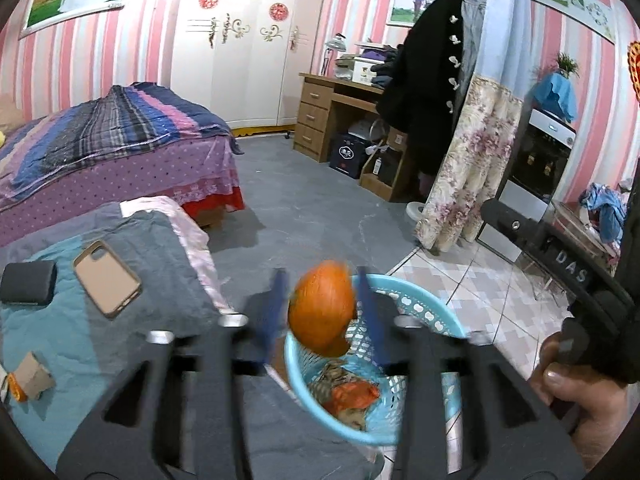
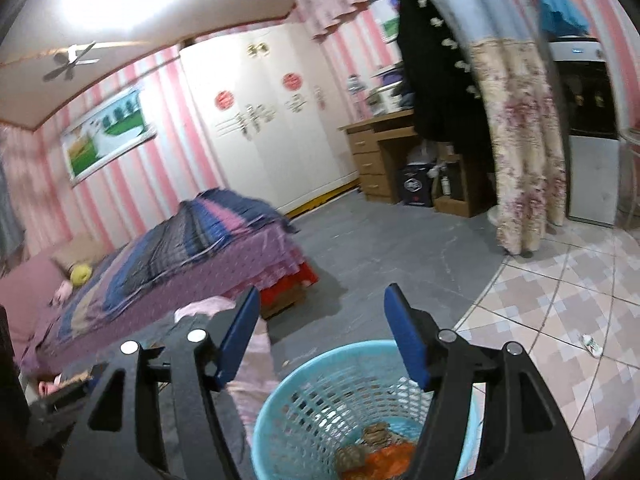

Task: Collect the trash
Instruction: 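Open the right gripper over the wastebasket while the left gripper releases the orange peel, then move both tools back to the bed toward the blue bag and brown tube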

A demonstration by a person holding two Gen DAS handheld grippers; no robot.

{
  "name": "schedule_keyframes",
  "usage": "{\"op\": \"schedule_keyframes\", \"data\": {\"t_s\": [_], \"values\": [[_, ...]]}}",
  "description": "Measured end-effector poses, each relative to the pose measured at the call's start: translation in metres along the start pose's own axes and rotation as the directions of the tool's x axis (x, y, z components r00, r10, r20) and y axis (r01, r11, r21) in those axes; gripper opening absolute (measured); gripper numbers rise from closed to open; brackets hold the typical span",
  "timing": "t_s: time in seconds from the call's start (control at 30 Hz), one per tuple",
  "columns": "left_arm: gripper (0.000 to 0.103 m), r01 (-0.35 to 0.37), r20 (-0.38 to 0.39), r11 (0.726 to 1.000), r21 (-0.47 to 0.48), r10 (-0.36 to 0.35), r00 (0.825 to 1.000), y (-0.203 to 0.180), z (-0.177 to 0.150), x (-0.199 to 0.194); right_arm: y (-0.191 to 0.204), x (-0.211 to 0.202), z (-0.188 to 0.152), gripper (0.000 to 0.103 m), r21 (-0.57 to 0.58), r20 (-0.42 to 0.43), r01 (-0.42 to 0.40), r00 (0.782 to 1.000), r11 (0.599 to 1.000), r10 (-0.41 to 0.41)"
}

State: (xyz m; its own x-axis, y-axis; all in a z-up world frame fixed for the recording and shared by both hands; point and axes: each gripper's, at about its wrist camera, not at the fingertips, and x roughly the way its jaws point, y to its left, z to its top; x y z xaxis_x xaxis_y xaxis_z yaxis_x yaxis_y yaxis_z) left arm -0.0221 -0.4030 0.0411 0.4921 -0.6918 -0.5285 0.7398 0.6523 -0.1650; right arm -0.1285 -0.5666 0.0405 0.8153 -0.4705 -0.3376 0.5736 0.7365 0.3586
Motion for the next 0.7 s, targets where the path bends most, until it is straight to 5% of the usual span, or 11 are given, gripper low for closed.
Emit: {"op": "schedule_keyframes", "data": {"t_s": [0.07, 0.2, 0.43, 0.53, 0.7], "values": [[0.085, 0.013, 0.011, 1.000, -0.028, -0.012, 1.000, -0.002, 0.002, 0.003, -0.009, 0.000, 0.001, 0.066, 0.014, 0.006, 0.017, 1.000, 1.000, -0.017], [0.085, -0.007, 0.026, 1.000, -0.013, 0.008, 1.000, 0.004, 0.003, -0.005, -0.014, 0.000, 0.003, 0.066, 0.010, 0.004, 0.011, 1.000, 1.000, -0.011], [0.088, -0.207, 0.051, 0.971, -0.117, 0.214, 0.975, 0.090, -0.017, -0.057, 0.005, 0.003, -0.002, 0.068, -0.049, -0.014, -0.058, 0.998, 0.997, 0.058], [0.088, -0.328, 0.042, 0.936, -0.130, 0.335, 0.941, 0.136, -0.034, -0.089, 0.025, 0.006, -0.006, 0.069, -0.098, -0.032, -0.109, 0.994, 0.989, 0.106], [0.092, -0.526, 0.004, 0.820, -0.227, 0.541, 0.841, 0.226, -0.067, -0.148, 0.079, 0.006, -0.022, 0.073, -0.222, -0.082, -0.210, 0.977, 0.952, 0.197]]}}
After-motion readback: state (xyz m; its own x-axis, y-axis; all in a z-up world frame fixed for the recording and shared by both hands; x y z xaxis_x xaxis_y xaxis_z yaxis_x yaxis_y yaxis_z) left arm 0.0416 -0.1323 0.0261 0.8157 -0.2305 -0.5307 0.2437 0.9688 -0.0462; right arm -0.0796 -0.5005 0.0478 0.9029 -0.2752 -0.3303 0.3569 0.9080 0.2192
